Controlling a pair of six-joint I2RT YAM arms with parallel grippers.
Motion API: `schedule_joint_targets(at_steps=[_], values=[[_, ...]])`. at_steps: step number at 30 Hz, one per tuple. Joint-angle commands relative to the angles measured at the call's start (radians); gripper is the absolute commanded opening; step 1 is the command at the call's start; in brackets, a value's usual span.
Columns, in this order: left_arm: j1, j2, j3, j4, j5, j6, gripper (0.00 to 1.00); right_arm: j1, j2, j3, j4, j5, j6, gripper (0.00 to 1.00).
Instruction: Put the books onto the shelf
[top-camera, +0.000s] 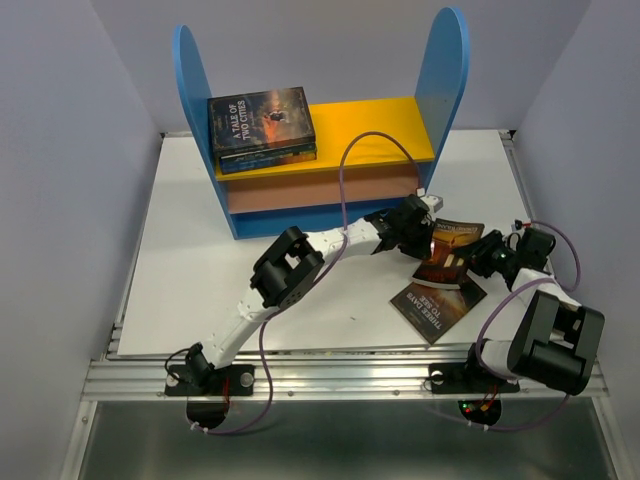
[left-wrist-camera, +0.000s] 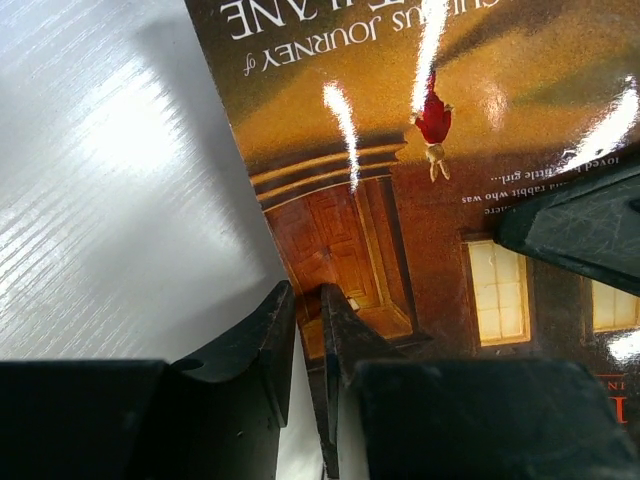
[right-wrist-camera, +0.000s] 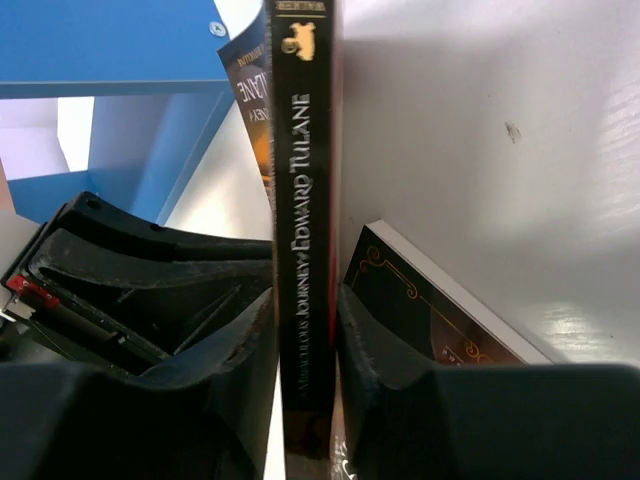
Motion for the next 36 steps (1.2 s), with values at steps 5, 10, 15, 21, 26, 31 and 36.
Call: schedule_joint_targets(at_steps=[5, 10, 15, 21, 26, 31, 36], values=[[-0.014, 0.023, -0.001, -0.006, 0.012, 0.007, 0.22, 0.024, -0.058, 0.017, -0.044, -0.042, 0.003, 0.29], [-0.016, -0.027, -0.045, 0.003, 0.002, 0.035, 0.23, 0.024, -0.130, 0.035, -0.102, 0.039, -0.008, 0.01], [-0.016, -0.179, -0.156, 0.007, -0.041, 0.070, 0.51, 0.024, -0.182, 0.046, -0.142, 0.096, -0.002, 0.01], [-0.019, -0.387, -0.331, 0.013, -0.109, 0.096, 0.92, 0.024, -0.270, 0.042, -0.162, 0.179, 0.078, 0.01], [-0.033, -0.527, -0.421, 0.007, -0.179, 0.138, 0.99, 0.024, -0.359, 0.066, -0.222, 0.286, 0.137, 0.01], [-0.115, -0.644, -0.452, 0.020, -0.280, 0.294, 0.99, 0.033, -0.411, 0.074, -0.259, 0.314, 0.208, 0.01], [-0.211, -0.633, -0.420, 0.074, -0.287, 0.392, 0.99, 0.044, -0.397, 0.091, -0.334, 0.357, 0.249, 0.01]])
